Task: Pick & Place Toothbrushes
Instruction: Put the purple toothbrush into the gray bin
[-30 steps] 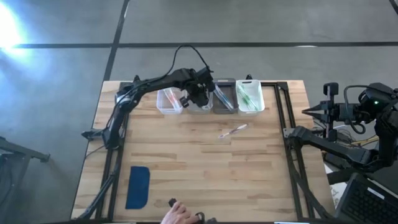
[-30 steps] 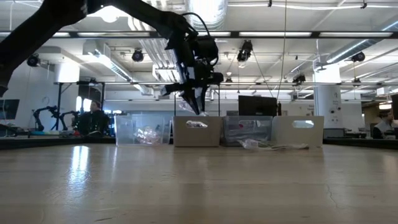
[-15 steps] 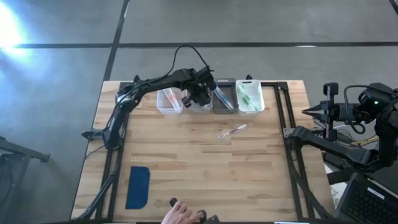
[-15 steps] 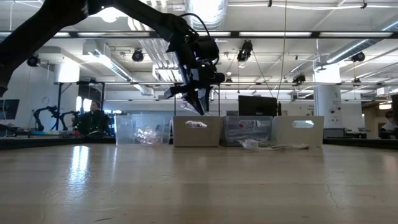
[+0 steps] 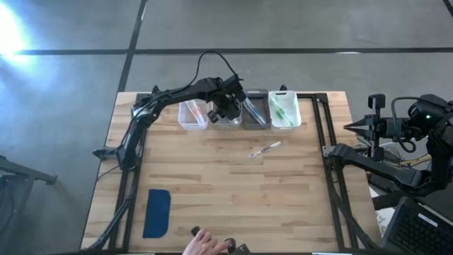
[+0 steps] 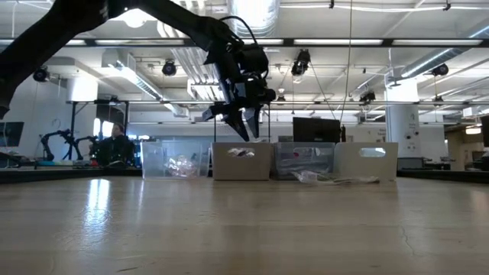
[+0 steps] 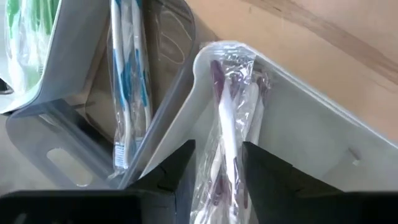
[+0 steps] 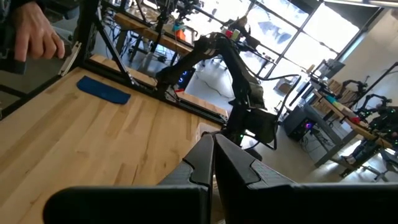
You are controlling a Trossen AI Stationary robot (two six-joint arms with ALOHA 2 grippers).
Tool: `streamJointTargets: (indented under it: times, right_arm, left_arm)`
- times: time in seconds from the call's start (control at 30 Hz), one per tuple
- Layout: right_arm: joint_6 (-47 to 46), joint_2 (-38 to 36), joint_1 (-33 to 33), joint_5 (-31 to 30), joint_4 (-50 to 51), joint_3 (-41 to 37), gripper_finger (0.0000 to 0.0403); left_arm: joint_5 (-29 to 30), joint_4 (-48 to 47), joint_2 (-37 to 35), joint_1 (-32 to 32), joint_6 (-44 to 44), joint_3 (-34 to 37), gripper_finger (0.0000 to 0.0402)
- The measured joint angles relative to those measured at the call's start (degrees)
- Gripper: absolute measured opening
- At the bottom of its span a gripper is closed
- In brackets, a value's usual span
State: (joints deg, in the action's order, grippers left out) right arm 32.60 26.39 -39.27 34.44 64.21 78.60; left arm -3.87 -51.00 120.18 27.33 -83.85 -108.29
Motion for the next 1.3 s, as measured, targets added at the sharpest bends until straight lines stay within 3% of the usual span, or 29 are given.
streamJointTargets:
  times: [0.4,0.63,1.03,1.3]
  right_arm:
    - [0.0,0.0,-0.01,0.0,0.01,0.0,0.0008]
    - [0.0,0.0,-0.02,-0.01,0.01,0.01,0.0008]
    - [0.0,0.0,-0.01,0.02,0.01,-0.01,0.0008]
    - [0.0,0.0,-0.01,-0.01,0.01,-0.02,0.0008]
  left_arm:
    - [3.34,0.02,-5.12,-0.46,3.62,-2.03,0.0136]
    - [2.53,-0.04,-9.89,-0.72,23.54,-3.57,0.0136]
    - [-8.14,6.66,-22.78,-0.98,57.38,-3.0,0.0135]
    - [-8.67,8.02,-31.91,-2.95,68.81,-1.44,0.0135]
